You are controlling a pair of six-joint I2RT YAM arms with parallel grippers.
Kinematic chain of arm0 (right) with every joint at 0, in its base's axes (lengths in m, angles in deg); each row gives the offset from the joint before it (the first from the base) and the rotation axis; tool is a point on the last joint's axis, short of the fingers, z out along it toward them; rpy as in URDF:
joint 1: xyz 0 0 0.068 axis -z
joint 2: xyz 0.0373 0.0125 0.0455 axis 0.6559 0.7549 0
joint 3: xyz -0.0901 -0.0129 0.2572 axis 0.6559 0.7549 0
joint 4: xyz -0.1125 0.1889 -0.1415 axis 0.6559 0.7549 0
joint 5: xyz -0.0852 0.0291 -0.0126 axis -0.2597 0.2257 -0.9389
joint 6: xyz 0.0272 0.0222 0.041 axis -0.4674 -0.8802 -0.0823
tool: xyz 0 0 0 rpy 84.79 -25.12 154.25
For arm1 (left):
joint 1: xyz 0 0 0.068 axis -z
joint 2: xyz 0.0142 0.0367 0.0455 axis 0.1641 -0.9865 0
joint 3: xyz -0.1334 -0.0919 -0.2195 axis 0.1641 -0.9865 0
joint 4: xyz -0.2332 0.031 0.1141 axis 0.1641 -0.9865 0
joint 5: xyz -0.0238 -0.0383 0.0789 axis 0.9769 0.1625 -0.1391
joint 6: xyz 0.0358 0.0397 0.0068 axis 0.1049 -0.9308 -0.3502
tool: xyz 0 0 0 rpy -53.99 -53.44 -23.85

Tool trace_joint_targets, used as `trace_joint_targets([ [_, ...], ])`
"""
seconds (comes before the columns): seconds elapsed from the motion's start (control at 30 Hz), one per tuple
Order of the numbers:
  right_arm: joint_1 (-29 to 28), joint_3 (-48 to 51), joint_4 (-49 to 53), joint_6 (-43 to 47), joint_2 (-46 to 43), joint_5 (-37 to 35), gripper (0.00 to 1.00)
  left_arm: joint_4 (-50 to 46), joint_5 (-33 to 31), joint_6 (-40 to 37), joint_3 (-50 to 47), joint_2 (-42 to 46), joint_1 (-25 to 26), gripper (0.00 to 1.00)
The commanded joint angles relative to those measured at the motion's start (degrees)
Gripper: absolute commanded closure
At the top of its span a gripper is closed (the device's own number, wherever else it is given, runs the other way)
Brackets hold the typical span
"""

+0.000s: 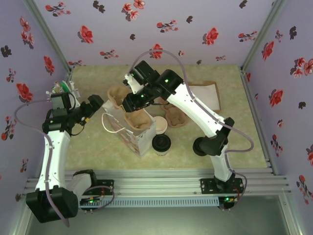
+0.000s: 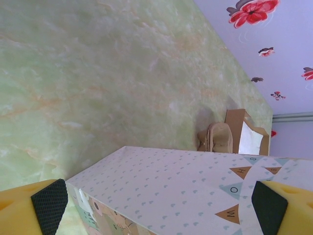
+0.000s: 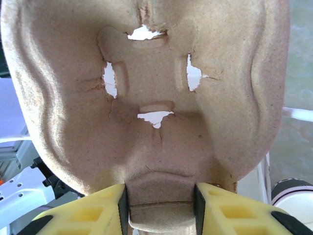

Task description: Pack the takeout coffee

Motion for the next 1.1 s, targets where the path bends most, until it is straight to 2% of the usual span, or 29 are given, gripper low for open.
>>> trace_joint_targets([
  [0.0,-1.19,-3.04,3.75,1.92,1.47,-3.59,0.61,-1.09,0.57,-0.34,0.55,0.77,-0.59,0.0],
  [0.23,-2.34,-5.75,7.39,2.55,3.29,-8.51,0.61,-1.17,0.58,-0.37,0.47,1.02,-0.59,0.01],
  [0.57,-3.67,-7.63,9.81,3.88,5.05,-11.74,0.61,-0.78,0.58,-0.38,-0.07,1.05,-0.68,0.01],
  [1.07,-4.56,-10.49,10.59,3.8,7.49,-13.46,0.62,0.44,0.62,-0.15,-1.22,1.04,-0.78,0.01],
])
